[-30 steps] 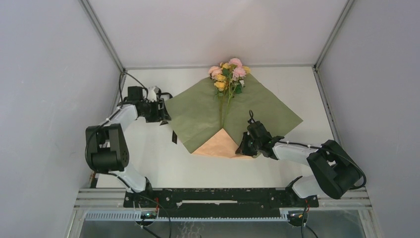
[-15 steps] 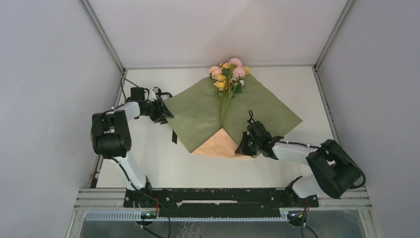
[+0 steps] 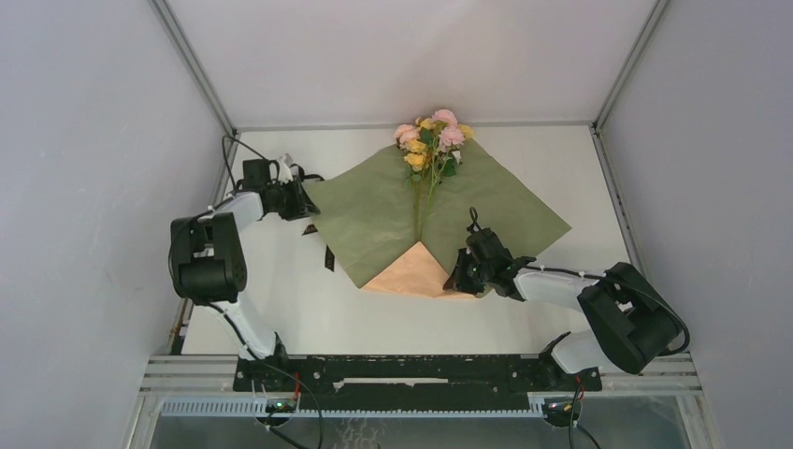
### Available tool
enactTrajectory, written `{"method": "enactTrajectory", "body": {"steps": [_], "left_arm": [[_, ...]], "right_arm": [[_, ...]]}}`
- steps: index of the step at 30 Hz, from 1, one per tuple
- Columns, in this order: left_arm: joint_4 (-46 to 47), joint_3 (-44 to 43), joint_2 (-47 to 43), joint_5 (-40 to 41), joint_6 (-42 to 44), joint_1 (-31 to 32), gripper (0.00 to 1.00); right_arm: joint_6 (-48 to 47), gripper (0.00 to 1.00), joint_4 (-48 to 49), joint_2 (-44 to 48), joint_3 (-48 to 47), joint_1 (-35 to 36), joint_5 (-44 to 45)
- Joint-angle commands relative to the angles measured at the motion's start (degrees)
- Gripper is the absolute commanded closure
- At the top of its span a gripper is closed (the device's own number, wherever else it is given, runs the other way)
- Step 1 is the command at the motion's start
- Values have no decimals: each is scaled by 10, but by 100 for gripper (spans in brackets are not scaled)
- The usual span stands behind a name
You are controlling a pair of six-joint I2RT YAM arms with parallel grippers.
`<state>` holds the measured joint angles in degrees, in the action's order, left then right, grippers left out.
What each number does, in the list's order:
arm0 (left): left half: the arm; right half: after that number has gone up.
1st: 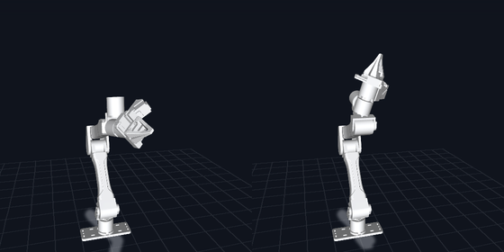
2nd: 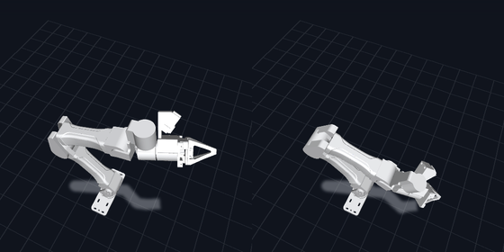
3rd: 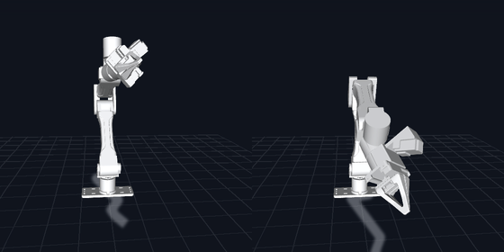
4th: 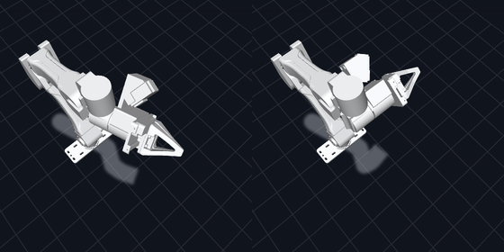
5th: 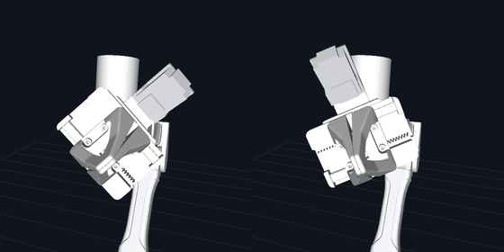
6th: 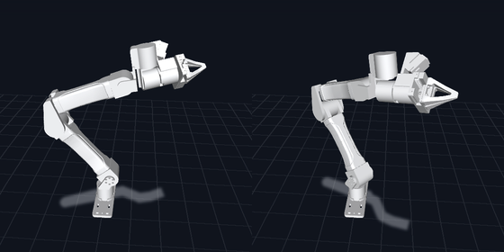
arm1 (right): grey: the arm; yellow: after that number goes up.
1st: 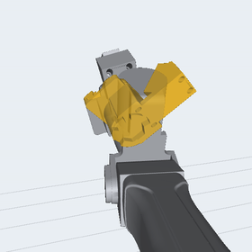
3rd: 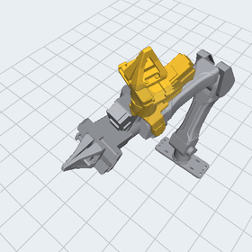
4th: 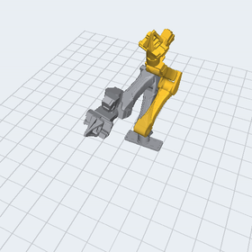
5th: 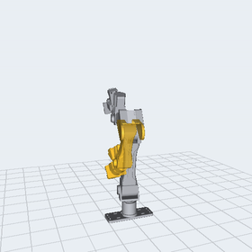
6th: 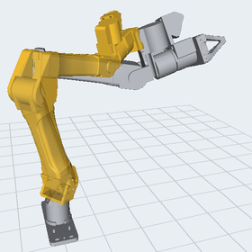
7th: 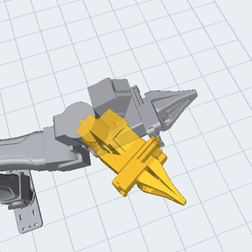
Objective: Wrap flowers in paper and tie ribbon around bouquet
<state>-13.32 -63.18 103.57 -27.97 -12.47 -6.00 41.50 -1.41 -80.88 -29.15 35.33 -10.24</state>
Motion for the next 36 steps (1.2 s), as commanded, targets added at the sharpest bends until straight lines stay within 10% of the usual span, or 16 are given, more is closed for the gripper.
{"method": "enactTrajectory", "body": {"steps": [1,5,22,36], "left_arm": [[31,14,-43,1,26,11,75],[28,17,-52,-4,31,17,100],[-55,29,-197,-3,97,179,100],[-112,-78,-133,46,61,273,100]], "right_arm": [[-15,100,-36,-25,16,-2,29],[-13,100,-34,-27,16,-3,29],[-15,100,-23,-39,16,-12,22],[-14,100,-6,-51,16,-19,10]]}}
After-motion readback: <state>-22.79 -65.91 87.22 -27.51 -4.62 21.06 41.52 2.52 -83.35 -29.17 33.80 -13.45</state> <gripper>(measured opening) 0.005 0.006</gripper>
